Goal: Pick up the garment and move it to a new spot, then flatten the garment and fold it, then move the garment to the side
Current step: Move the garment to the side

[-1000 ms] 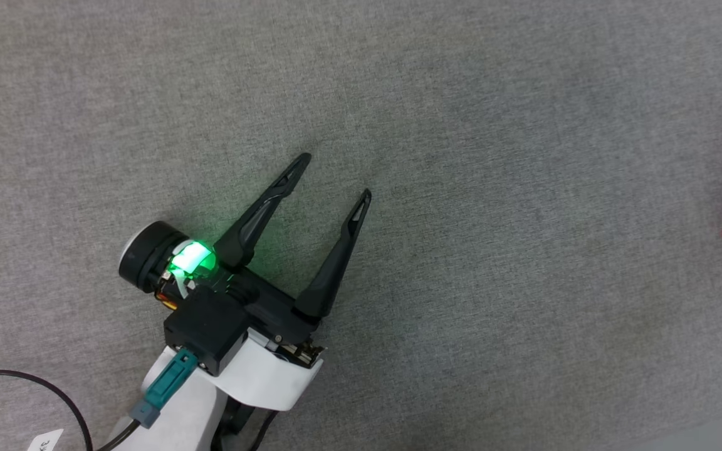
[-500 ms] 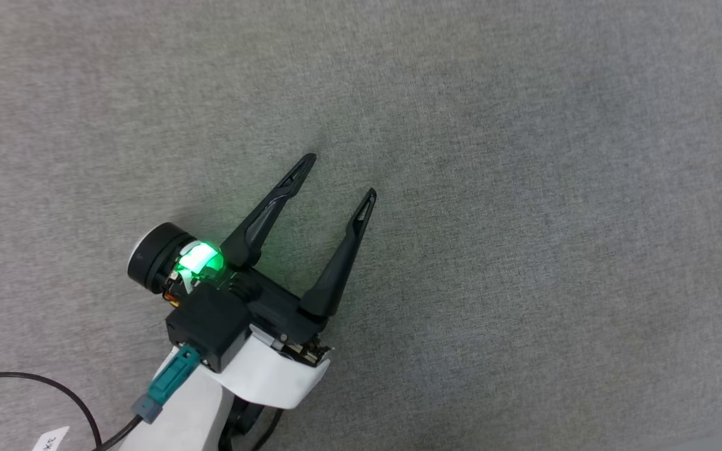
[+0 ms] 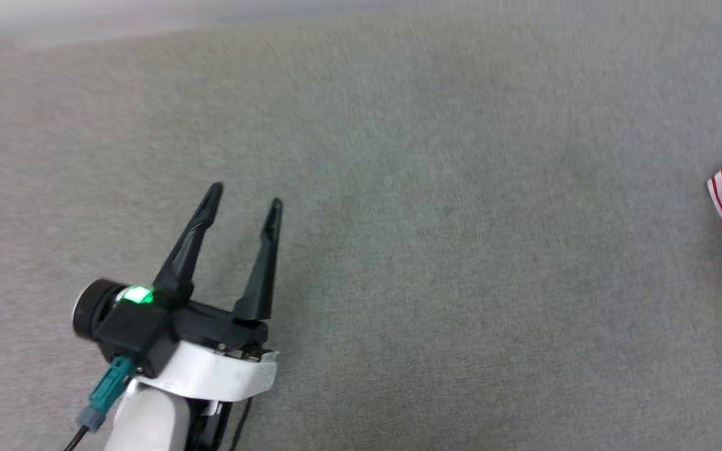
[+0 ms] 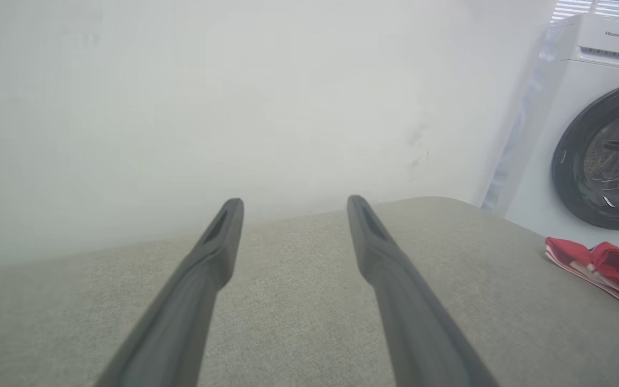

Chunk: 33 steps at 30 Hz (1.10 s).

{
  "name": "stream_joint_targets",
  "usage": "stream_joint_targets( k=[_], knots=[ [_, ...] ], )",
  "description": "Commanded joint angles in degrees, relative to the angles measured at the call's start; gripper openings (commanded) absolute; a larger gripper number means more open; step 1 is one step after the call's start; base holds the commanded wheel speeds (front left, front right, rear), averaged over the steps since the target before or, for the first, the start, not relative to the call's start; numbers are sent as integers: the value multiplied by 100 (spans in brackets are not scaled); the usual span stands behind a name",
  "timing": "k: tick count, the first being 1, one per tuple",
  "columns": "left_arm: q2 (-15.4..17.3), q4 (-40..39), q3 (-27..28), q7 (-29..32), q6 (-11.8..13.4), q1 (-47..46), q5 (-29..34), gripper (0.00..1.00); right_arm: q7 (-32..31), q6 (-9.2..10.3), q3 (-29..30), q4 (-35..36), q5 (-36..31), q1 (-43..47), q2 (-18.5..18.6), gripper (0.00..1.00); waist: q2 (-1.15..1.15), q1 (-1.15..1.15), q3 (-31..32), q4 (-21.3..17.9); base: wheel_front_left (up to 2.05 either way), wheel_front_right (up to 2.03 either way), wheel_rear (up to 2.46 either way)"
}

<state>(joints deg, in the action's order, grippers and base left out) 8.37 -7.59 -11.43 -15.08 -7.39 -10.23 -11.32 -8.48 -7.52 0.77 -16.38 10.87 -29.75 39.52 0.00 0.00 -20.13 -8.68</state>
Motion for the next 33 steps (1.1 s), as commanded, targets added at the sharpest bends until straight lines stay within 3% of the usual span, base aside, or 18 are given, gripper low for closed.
stream_joint_targets(
  k=[1,12,18,26,33],
  knots=[
    [-85,39,165,-10,7,184,-33,100,340,7,57,348,10,288,-275,100,0,0,645,328,0,0,0],
    [-174,344,680,-10,-1,889,145,100,937,5,287,2035,290,1855,-2018,100,0,0,1501,661,0,0,0],
    [-274,513,729,-10,-4,1169,167,100,1197,7,284,2396,234,2661,-2810,100,0,0,1750,803,0,0,0],
    [-272,703,523,-10,-8,1450,73,100,1805,5,247,1960,327,3400,-3321,100,0,0,1939,901,0,0,0],
    [-296,886,593,-10,-8,1554,66,100,2038,5,186,1656,149,3492,-3459,100,0,0,1990,880,0,0,0]
  ],
)
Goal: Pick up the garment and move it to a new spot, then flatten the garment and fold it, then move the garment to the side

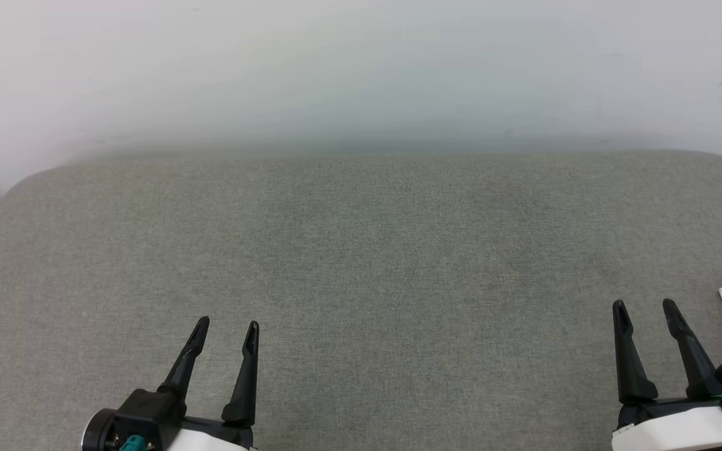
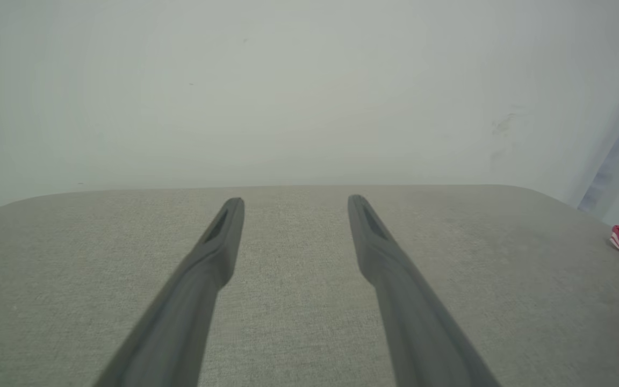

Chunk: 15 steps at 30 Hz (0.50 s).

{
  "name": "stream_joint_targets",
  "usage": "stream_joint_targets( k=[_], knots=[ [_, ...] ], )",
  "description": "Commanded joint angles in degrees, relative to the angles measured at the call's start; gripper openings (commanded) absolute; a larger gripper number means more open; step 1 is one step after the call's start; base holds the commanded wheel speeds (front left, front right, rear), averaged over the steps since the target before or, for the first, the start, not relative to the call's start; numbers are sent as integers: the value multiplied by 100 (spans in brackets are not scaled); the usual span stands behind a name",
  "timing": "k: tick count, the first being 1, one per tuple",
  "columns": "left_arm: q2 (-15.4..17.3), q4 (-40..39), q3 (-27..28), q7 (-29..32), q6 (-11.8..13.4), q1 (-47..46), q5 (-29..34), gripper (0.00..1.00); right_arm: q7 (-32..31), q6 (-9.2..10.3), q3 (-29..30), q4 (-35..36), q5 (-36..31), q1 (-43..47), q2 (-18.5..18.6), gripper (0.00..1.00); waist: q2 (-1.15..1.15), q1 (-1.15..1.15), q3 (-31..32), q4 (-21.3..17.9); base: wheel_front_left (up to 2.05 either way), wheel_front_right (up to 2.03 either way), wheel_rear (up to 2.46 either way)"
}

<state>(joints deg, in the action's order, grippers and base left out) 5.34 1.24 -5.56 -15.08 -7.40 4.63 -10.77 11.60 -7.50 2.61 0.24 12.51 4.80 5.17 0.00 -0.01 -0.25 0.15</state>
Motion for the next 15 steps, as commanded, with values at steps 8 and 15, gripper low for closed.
stream_joint_targets(
  k=[8,15],
  knots=[
    [-61,-22,95,-10,-8,30,114,100,112,3,-29,-71,-143,27,-88,100,0,1,-5,3,0,0,0],
    [-130,-67,189,-10,-8,23,203,100,137,3,-77,-78,-166,31,-121,100,0,1,-19,12,0,0,0]
  ],
)
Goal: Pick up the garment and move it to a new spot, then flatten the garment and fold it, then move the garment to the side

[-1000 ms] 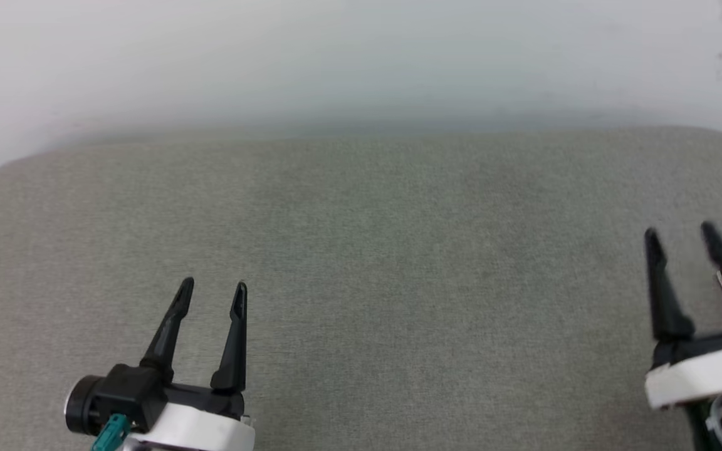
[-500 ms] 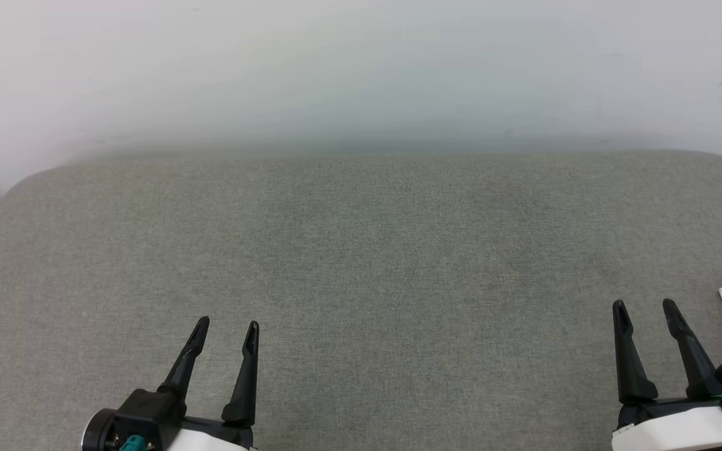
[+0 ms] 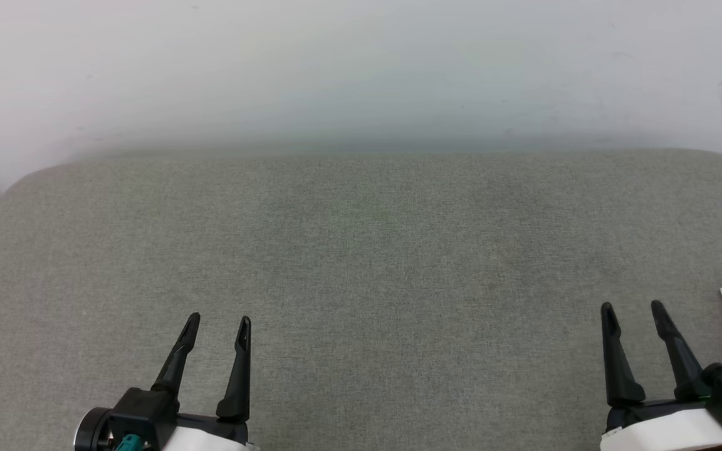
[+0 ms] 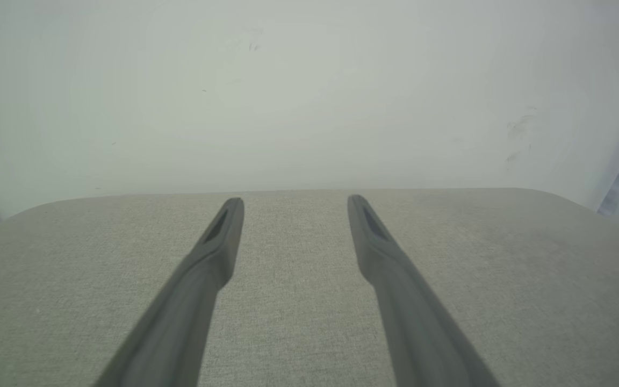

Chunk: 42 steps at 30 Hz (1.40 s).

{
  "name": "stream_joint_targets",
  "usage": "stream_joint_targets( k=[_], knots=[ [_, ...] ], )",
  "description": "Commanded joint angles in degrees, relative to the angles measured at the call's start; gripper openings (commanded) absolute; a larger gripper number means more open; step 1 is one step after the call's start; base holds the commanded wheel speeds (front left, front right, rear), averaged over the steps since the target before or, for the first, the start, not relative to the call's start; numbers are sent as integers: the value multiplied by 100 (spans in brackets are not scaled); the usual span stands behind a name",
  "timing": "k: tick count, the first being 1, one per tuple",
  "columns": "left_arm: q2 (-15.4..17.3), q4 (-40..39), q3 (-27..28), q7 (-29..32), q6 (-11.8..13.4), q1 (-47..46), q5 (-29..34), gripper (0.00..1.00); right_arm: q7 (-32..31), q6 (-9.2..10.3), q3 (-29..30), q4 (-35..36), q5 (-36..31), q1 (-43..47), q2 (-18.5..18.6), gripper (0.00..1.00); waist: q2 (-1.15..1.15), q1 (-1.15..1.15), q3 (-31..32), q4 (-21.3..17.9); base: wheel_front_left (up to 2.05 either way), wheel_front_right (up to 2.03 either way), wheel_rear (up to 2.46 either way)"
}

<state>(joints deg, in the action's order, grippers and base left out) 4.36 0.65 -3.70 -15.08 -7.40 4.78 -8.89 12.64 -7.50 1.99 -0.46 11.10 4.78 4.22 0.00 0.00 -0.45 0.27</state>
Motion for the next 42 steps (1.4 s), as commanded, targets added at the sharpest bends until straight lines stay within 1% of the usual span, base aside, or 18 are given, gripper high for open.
stream_joint_targets(
  k=[1,12,13,17,29,42],
  knots=[
    [-39,-2,6,-10,-8,18,13,100,30,3,-47,-23,-35,37,-6,100,0,0,5,-3,0,0,0],
    [-79,22,82,-10,-8,-39,-180,100,38,3,-100,-50,-73,-7,24,100,0,0,-13,-22,0,0,0],
    [-84,47,61,1,0,-2,-173,0,19,0,-92,-58,-45,1,6,0,0,0,-12,-22,0,0,0],
    [-97,231,35,12,2,88,-260,0,-16,0,-101,-248,23,24,-2,0,0,0,-12,-22,0,0,0],
    [-28,396,103,285,9,-105,-1659,0,-269,0,-80,-417,1402,-164,33,0,0,0,-9,-23,0,0,0],
    [18,592,178,551,-1,-303,-2940,0,-516,0,-44,-584,2666,-346,52,0,0,0,-4,-23,0,0,0]
  ],
)
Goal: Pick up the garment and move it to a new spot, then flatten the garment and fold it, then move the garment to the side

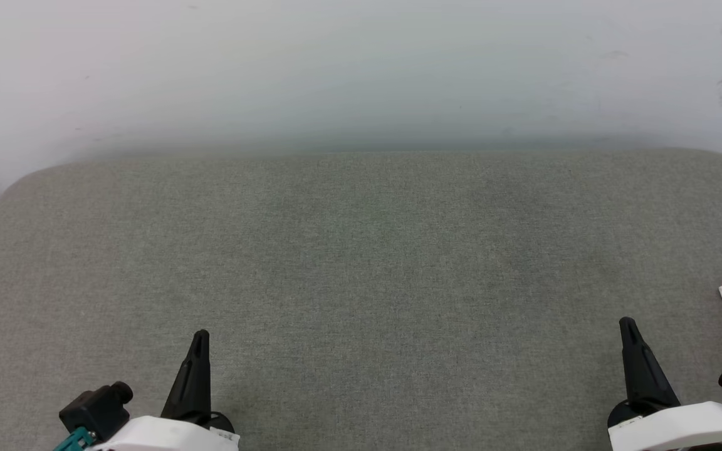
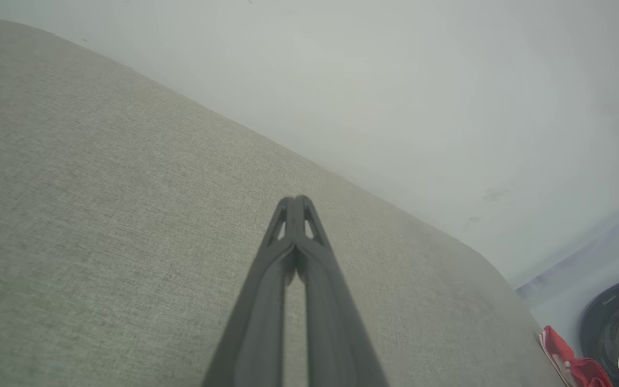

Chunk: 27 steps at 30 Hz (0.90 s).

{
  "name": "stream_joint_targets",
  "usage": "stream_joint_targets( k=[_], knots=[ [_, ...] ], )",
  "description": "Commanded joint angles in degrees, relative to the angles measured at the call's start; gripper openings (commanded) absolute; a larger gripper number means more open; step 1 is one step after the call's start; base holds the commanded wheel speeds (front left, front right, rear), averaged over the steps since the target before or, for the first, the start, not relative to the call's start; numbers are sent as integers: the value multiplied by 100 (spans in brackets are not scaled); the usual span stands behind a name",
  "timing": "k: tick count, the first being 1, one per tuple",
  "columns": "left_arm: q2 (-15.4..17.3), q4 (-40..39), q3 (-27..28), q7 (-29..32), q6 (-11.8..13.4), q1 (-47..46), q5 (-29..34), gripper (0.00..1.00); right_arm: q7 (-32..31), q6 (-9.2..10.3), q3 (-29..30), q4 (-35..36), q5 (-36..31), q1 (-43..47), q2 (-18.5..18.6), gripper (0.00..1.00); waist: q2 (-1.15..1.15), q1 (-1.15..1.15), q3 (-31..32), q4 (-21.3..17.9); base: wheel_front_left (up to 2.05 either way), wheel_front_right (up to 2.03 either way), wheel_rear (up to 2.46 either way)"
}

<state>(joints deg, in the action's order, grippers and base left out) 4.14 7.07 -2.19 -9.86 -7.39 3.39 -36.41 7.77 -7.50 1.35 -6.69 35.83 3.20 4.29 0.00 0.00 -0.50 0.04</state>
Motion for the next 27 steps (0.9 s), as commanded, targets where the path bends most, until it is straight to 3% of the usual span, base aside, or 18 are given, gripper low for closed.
stream_joint_targets(
  k=[1,27],
  knots=[
    [42,-36,33,50,-3,-176,-279,0,-47,0,24,28,283,-203,46,0,0,0,1,0,0,0,0],
    [76,196,207,507,-7,-461,-2220,0,-466,1,117,-227,2212,-466,45,0,0,0,8,-1,0,0,0]
  ],
)
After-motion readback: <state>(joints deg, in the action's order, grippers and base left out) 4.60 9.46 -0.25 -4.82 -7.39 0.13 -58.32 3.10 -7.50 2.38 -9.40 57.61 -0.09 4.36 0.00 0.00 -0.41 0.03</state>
